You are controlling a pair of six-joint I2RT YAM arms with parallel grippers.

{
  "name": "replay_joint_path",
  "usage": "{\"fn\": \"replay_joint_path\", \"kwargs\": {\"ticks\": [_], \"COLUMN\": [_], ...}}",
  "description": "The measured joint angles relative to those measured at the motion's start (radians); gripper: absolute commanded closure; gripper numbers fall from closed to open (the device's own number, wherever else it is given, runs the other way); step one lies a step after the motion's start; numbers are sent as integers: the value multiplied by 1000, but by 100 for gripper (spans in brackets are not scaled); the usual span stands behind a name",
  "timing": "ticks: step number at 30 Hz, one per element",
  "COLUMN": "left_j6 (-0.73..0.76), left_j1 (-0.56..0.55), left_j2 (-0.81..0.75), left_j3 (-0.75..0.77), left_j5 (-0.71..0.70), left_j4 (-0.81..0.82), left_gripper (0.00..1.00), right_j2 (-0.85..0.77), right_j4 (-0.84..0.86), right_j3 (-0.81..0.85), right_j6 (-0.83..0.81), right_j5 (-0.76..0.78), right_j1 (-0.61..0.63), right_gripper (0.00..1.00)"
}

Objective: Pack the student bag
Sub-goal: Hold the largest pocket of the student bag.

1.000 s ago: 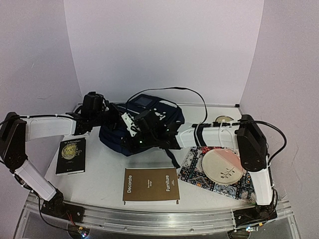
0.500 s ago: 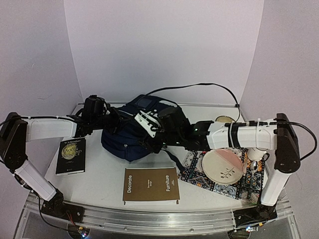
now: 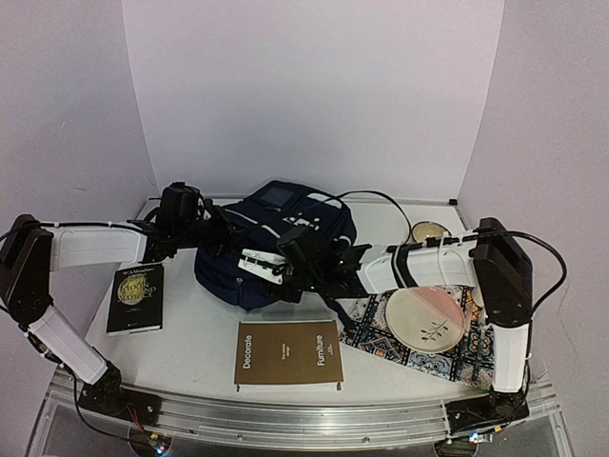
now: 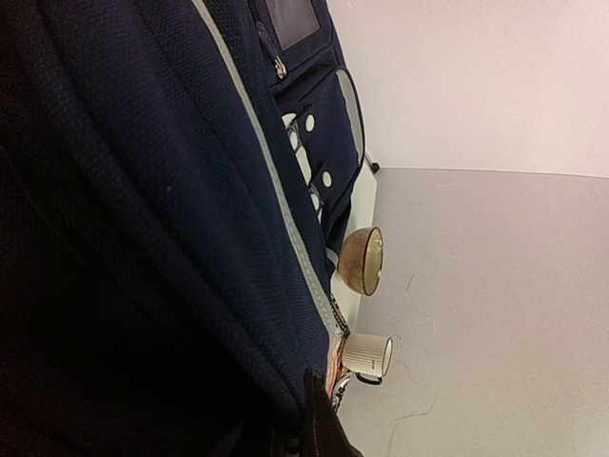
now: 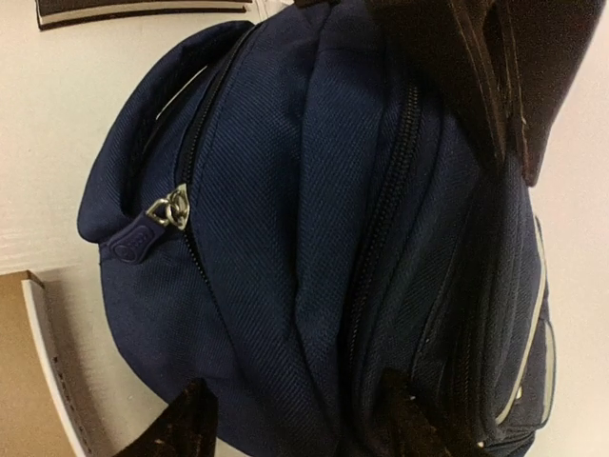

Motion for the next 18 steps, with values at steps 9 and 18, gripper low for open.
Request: {"fn": "replay_joint_path", "kwargs": {"ticks": [9,18], "left_j6": [66,302], "left_j1": [2,0], "left_j2": [-4,-104], "left_j3": [-7,30], "left_j5": [-8,-73], "left_j4": [1,-109], "left_gripper": [83,63], "right_j2": [3,-9], "right_j4": [17,-18], "right_j3": [22,26], "right_j6": [-3,34], "right_j5": [-29,-75], "right_j1": [-35,-56], "right_gripper": [100,100]}}
